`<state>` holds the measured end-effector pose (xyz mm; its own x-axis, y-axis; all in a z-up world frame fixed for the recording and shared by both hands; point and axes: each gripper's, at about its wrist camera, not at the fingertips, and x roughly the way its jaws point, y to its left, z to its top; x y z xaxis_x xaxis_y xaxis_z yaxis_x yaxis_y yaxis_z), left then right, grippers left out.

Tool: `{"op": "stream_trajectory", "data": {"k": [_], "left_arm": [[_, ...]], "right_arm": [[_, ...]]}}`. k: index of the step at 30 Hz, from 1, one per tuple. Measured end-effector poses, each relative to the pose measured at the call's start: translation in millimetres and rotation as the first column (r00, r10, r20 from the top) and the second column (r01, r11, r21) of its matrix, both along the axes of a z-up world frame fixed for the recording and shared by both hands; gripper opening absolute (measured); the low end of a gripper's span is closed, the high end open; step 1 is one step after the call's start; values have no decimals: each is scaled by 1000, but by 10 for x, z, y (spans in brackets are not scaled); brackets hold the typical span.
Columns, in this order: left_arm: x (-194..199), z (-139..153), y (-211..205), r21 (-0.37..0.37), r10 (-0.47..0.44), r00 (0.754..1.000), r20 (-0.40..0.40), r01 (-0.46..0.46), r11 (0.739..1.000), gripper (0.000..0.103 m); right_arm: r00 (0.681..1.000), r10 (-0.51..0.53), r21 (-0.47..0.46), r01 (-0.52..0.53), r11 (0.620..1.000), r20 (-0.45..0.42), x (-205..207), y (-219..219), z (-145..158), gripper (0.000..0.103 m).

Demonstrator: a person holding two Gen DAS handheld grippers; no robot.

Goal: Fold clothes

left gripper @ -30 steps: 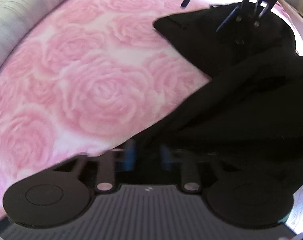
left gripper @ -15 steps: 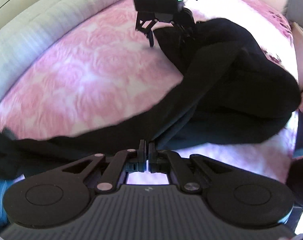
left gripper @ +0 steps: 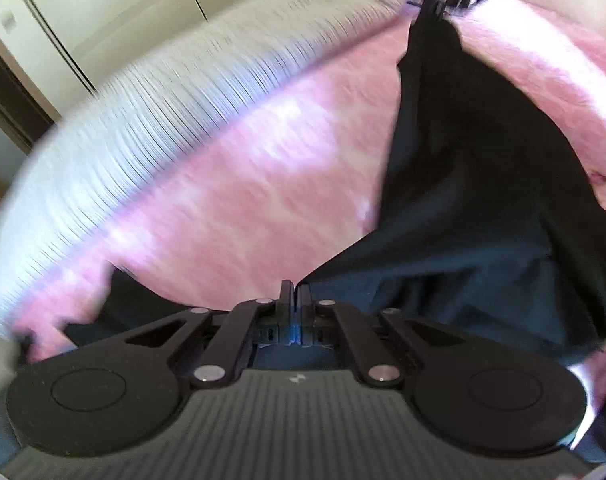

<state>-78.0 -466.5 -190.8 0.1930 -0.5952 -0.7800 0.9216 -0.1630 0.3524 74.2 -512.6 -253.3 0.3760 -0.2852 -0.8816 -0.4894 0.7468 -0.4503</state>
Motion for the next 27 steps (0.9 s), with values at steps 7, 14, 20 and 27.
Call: {"op": "stream_trajectory", "data": {"k": [7,14,20,27], "left_arm": [[-982,751,542,-106,-4,1000,15,6,994,0],[-2542,-112,1310,247,-92,978,-186,137,959,0],[-3026,-518,1495,453,-120,948,-294,249,856,11],[-2260,-222,974,298,-82,983,-165,129,946,42]], "right_arm": [[879,-172,-131,253,959,445,-1656,17,1395,1],[867,-445,19,453,892,223,-3548,728,672,1],[863,-488,85,500,862,-129,-4619,1142,-196,1],[850,-507,120,523,844,-142,-4452,1126,-151,63]]}}
